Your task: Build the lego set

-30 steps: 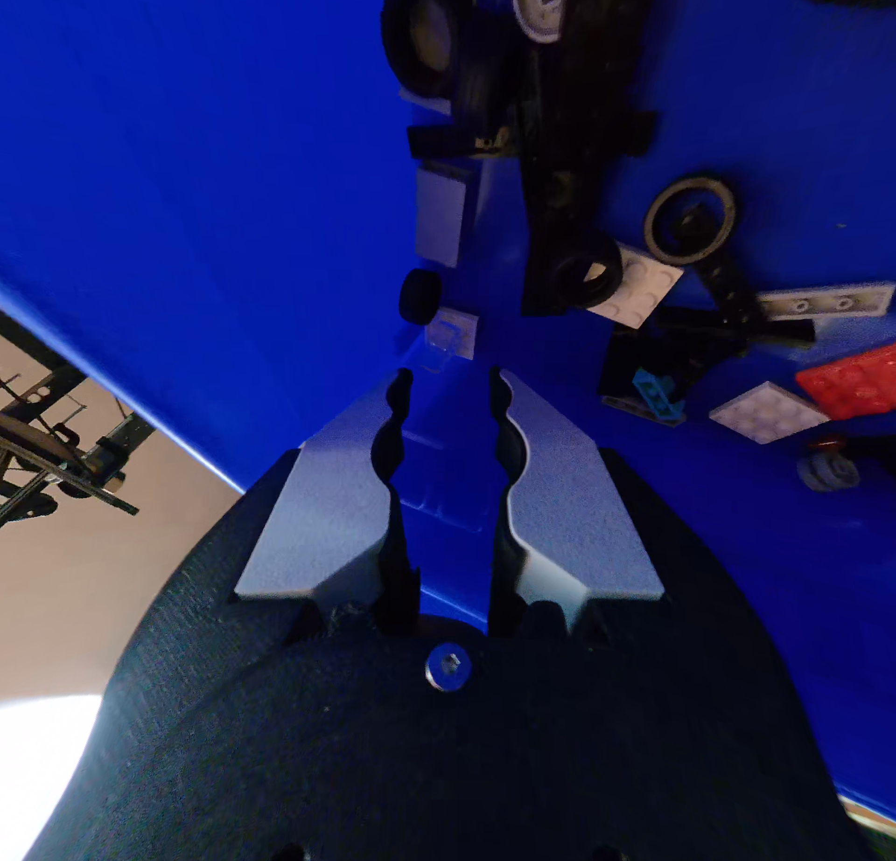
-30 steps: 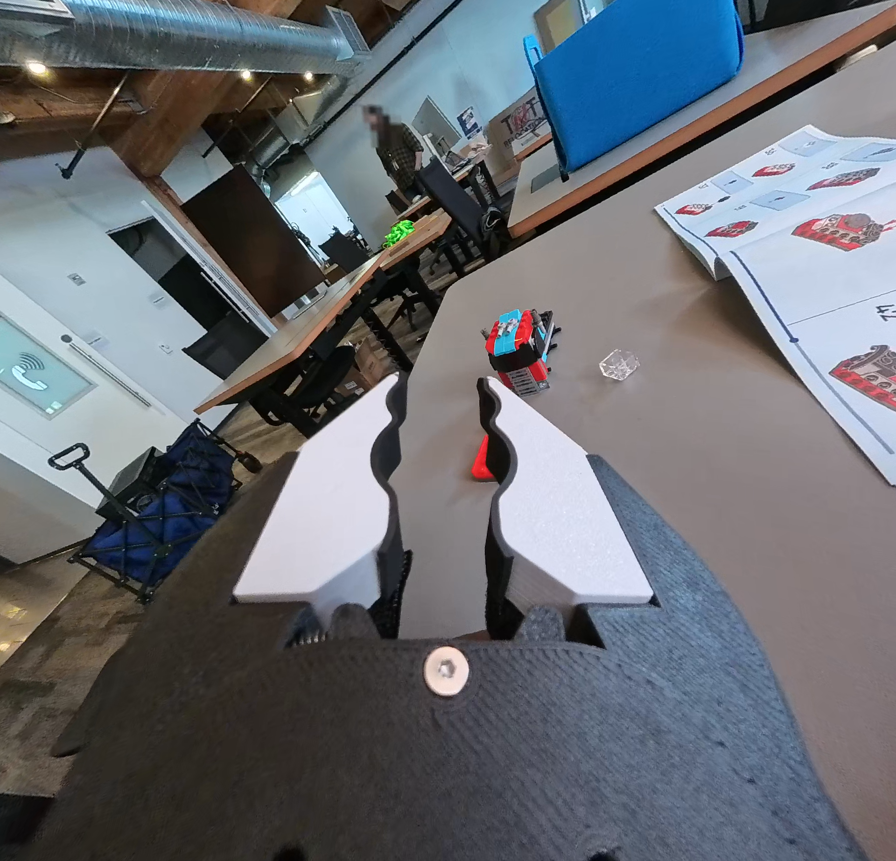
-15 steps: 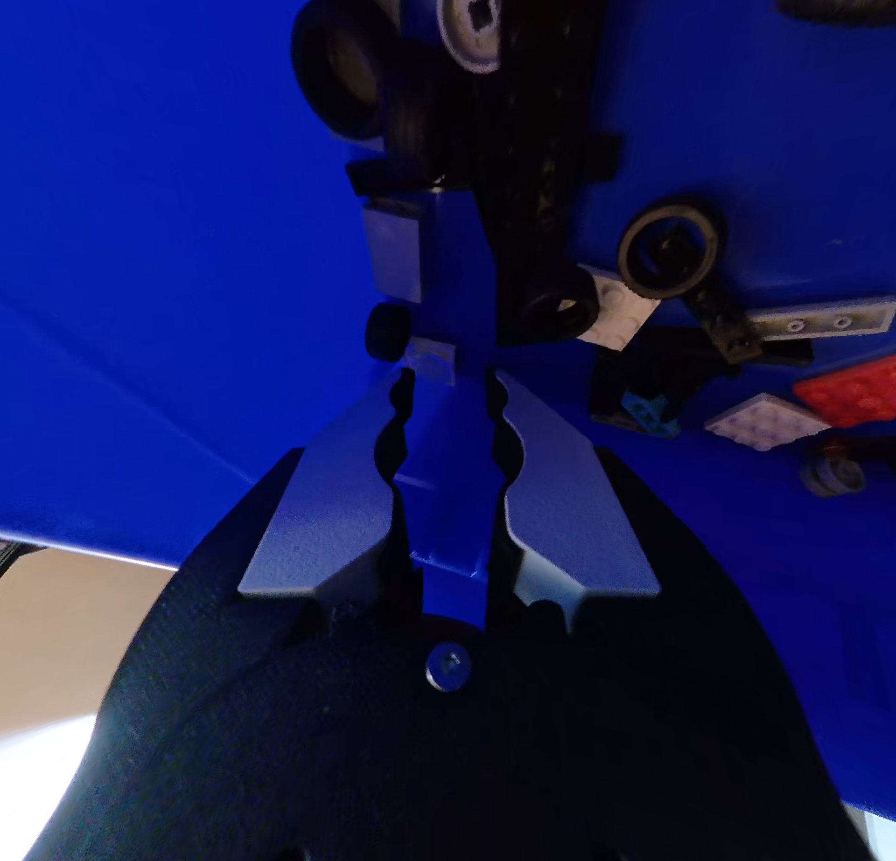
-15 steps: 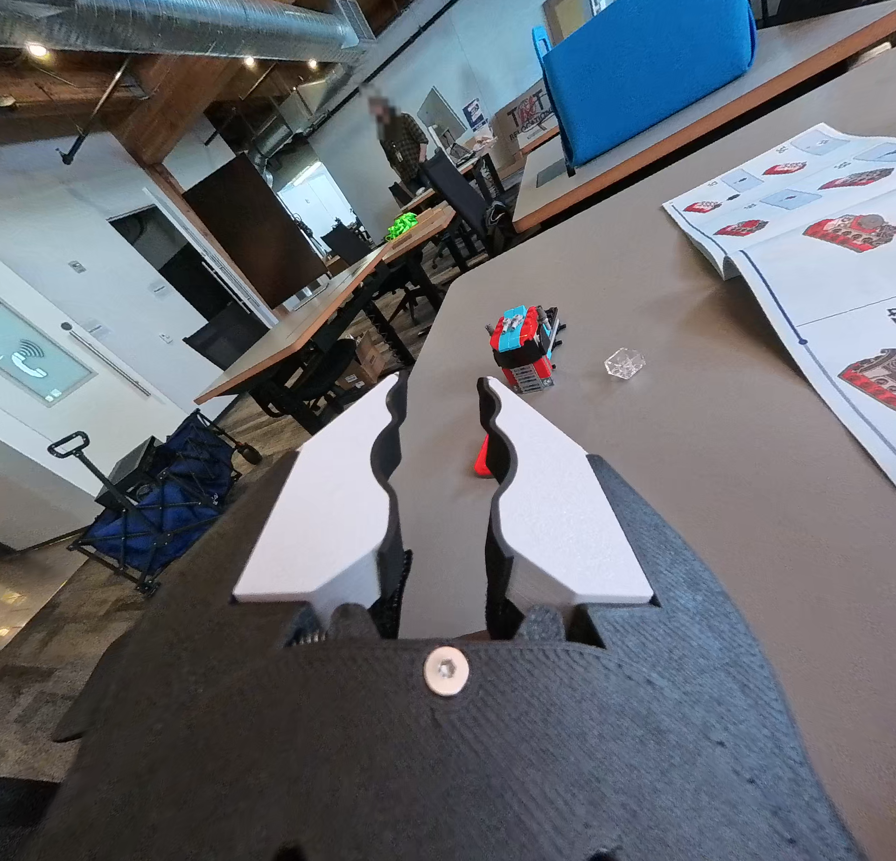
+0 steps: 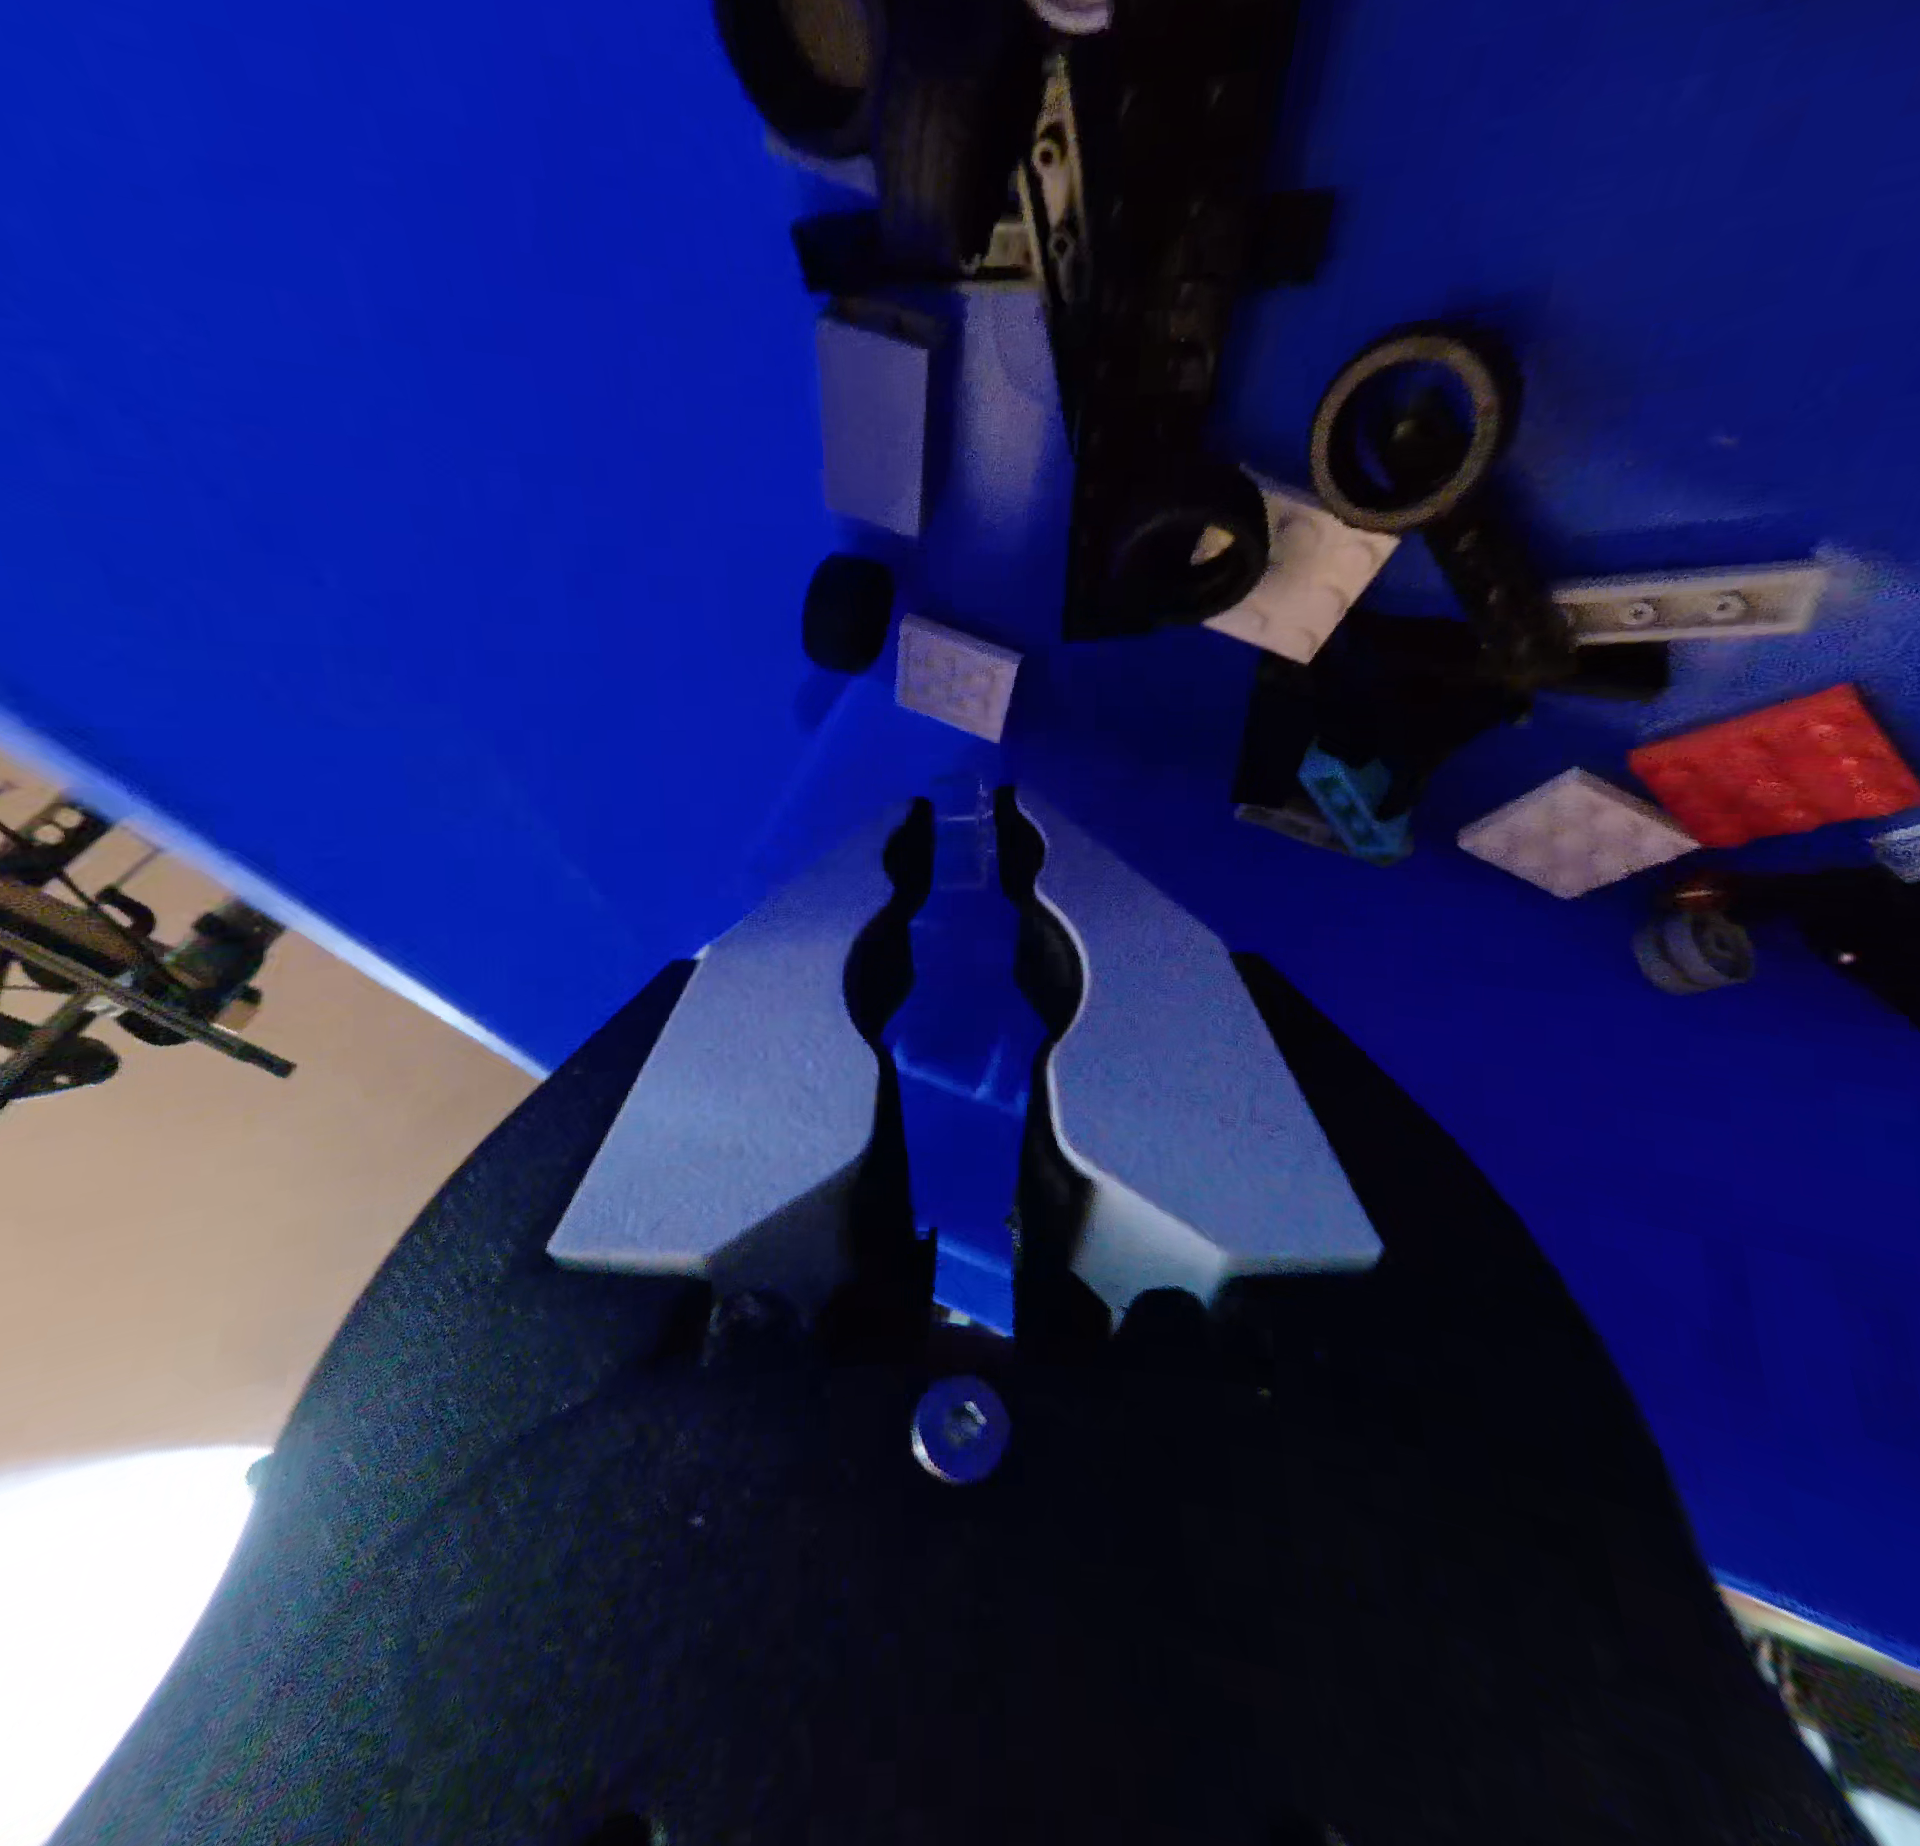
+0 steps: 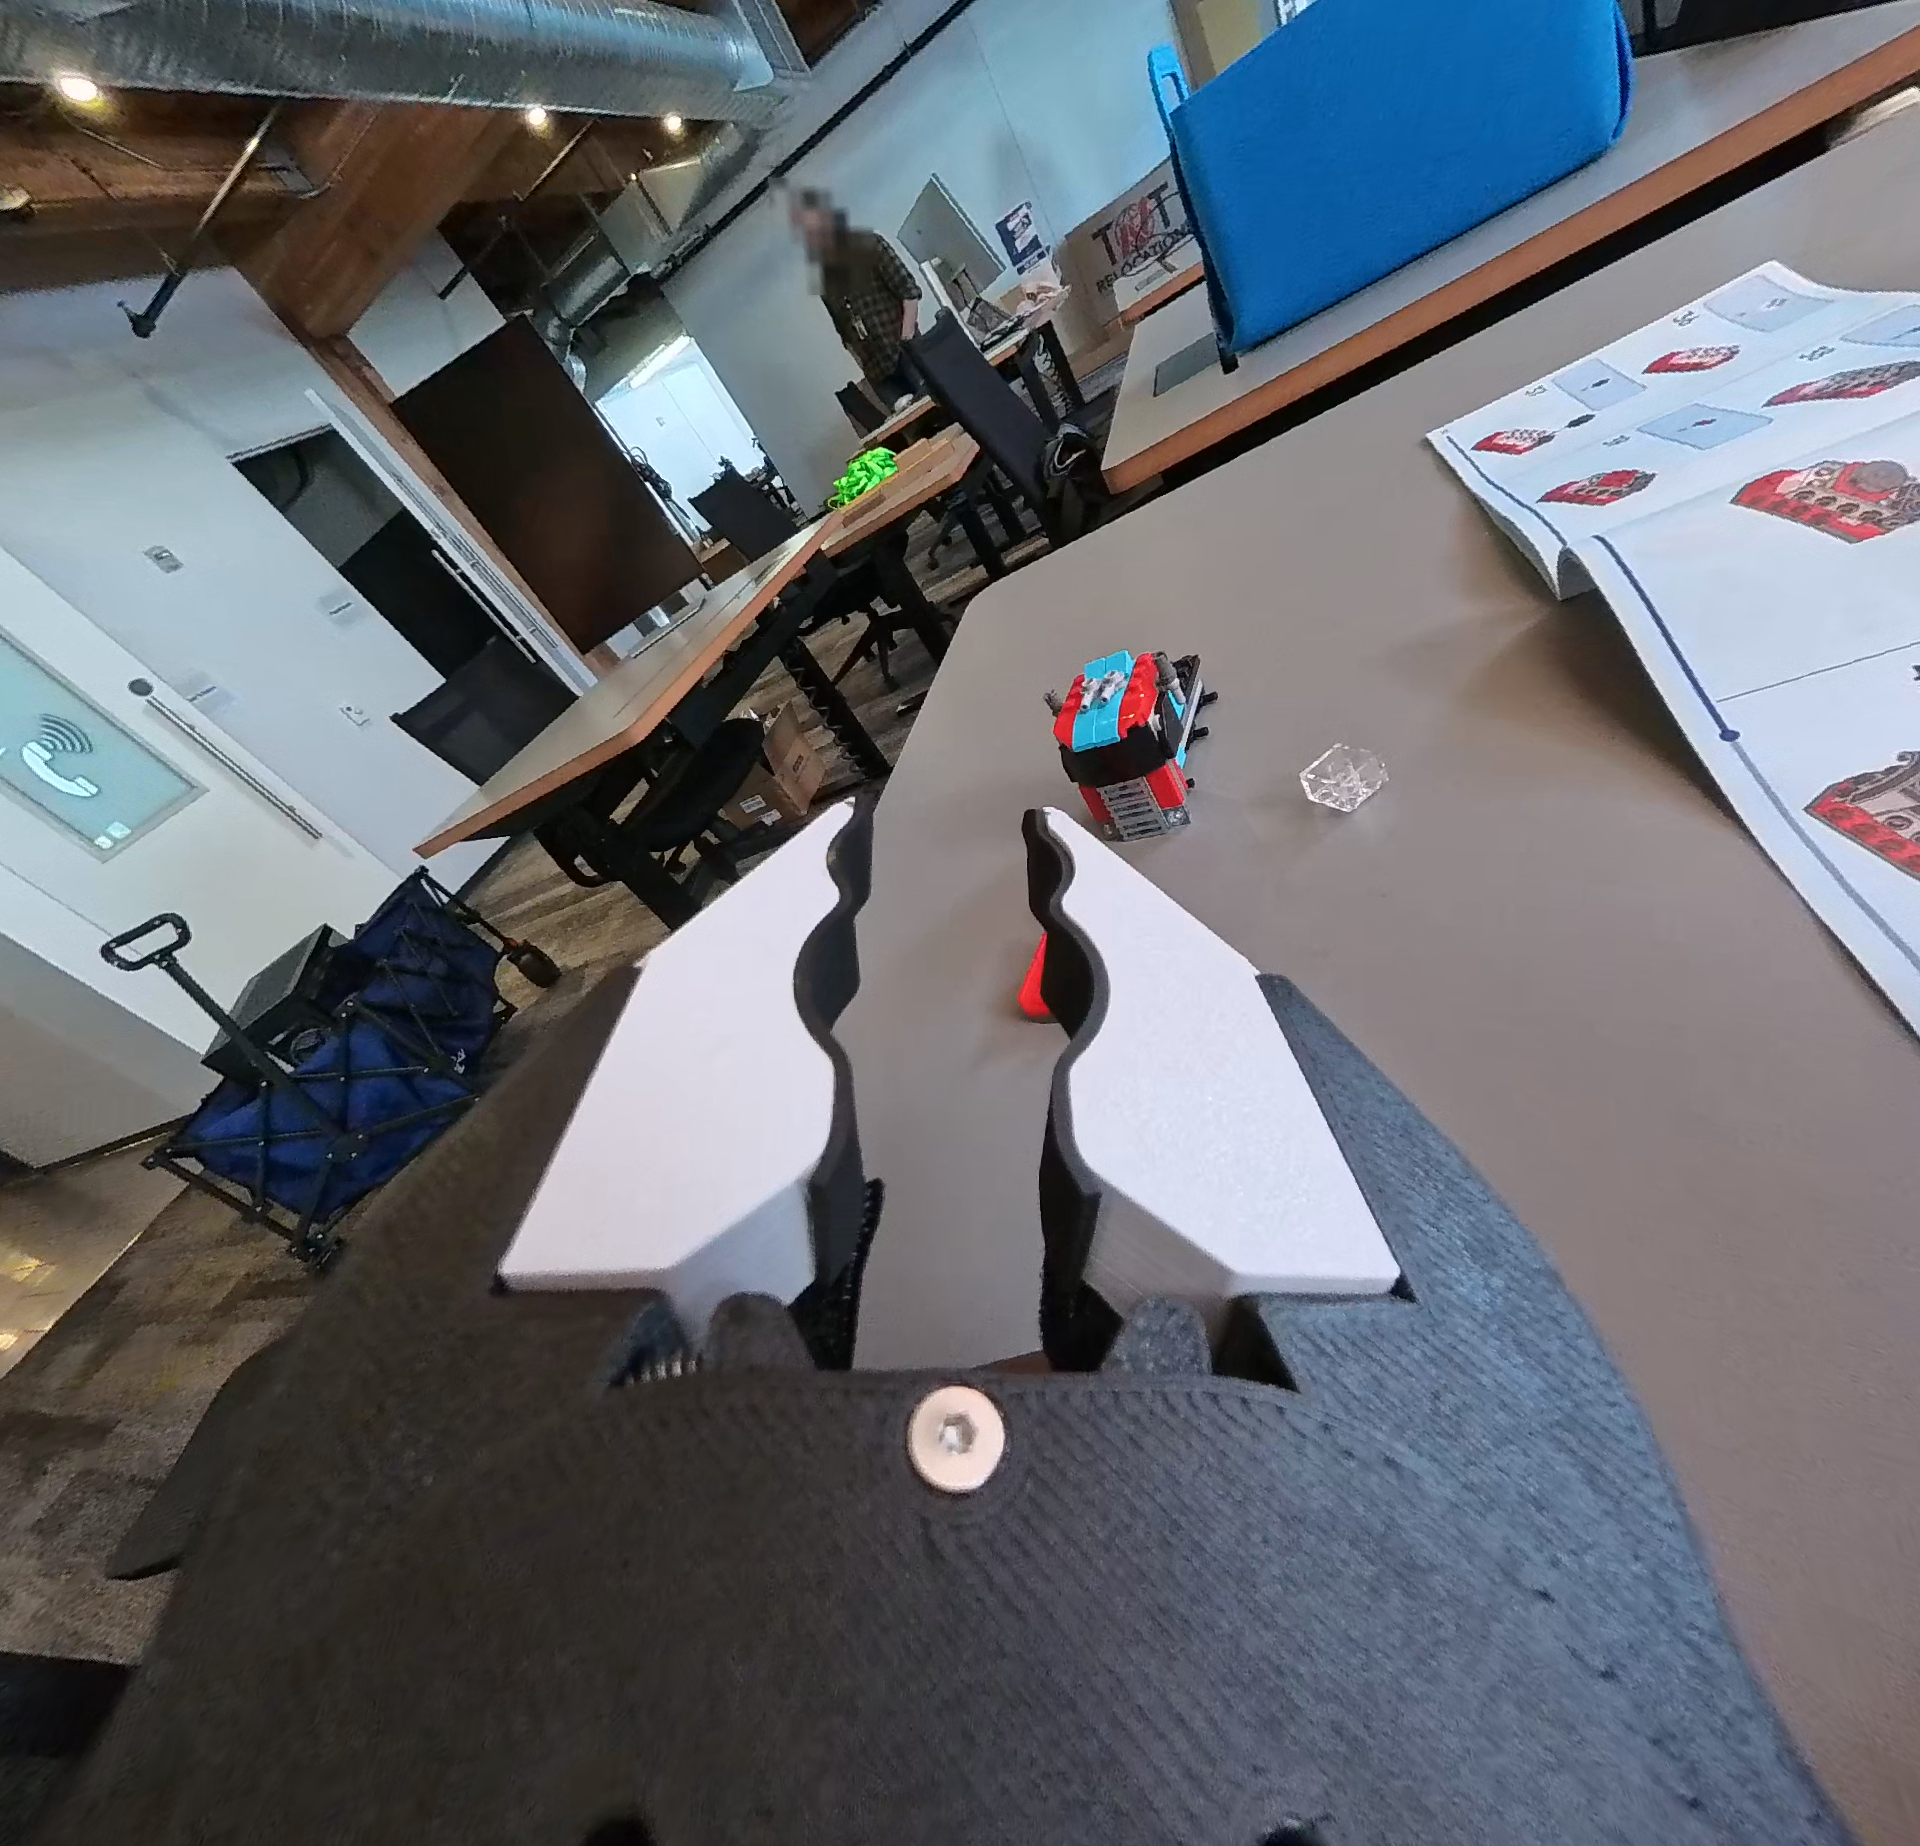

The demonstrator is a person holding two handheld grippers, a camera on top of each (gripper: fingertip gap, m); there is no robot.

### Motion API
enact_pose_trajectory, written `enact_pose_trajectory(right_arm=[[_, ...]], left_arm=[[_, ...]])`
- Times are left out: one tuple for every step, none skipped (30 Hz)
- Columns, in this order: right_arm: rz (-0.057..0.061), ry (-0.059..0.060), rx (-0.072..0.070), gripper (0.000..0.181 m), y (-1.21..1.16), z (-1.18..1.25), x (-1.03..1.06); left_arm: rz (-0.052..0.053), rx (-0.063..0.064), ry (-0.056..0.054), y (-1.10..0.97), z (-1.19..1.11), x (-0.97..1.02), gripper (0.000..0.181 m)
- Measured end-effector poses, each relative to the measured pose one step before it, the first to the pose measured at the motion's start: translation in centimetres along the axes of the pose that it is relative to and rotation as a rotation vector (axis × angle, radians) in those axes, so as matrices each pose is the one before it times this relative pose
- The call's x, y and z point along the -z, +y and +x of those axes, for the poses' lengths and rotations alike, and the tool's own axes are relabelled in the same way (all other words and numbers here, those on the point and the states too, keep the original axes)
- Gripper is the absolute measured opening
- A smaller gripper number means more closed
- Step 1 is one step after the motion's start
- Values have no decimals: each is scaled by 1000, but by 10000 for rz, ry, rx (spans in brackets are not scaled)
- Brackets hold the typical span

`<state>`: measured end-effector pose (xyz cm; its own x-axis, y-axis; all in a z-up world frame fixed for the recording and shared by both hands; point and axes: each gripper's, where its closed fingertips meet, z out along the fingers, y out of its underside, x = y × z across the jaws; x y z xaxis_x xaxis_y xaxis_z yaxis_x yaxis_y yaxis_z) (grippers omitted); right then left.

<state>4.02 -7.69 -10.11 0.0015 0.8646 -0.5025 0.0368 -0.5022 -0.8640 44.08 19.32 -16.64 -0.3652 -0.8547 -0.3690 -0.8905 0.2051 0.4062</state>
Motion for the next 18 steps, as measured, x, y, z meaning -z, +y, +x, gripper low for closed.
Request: enact_pose_trajectory(right_arm=[[0,0,4,29,1,3,10],[-7,2,5,29,6,-7,15],[-2,8,19,29,6,3,32],[-31,66,46,29,25,78,43],[0,28,36,29,-19,41,51],[22,11,-4,29,-25,28,54],[20,25,-6,29,-31,40,46],[8,31,14,29,-17,26,45],[1,28,27,29,6,5,20],[2,43,32,29,0,17,10],[6,43,41,29,0,13,-2],[-2,68,46,29,6,37,-15],[-3,59,41,29,15,27,-15],[2,68,32,29,3,40,-18],[19,67,25,29,-21,58,-1],[23,66,23,29,-25,56,7],[26,70,26,29,-39,61,26],[24,76,34,29,-27,57,18]], left_arm=[[289,346,-22,51,27,636,12],[363,456,-4,39,39,774,12],[510,527,11,-65,97,999,12],[656,599,39,-170,204,1244,12],[740,661,42,-170,275,1516,12],[777,707,11,-105,326,1751,12],[804,739,-4,-17,359,1951,12],[800,738,-16,141,399,2130,12],[774,763,-105,328,267,2277,12],[741,811,-144,511,162,2407,12],[735,827,-163,640,51,2500,12],[744,828,-227,728,-152,2543,12],[715,840,-265,820,-382,2560,12],[684,870,-310,898,-651,2562,12],[695,864,-341,885,-905,2588,11],[679,795,-297,860,-1057,2588,11],[638,728,-276,849,-1215,2558,11],[634,630,-249,769,-1336,2502,11]])
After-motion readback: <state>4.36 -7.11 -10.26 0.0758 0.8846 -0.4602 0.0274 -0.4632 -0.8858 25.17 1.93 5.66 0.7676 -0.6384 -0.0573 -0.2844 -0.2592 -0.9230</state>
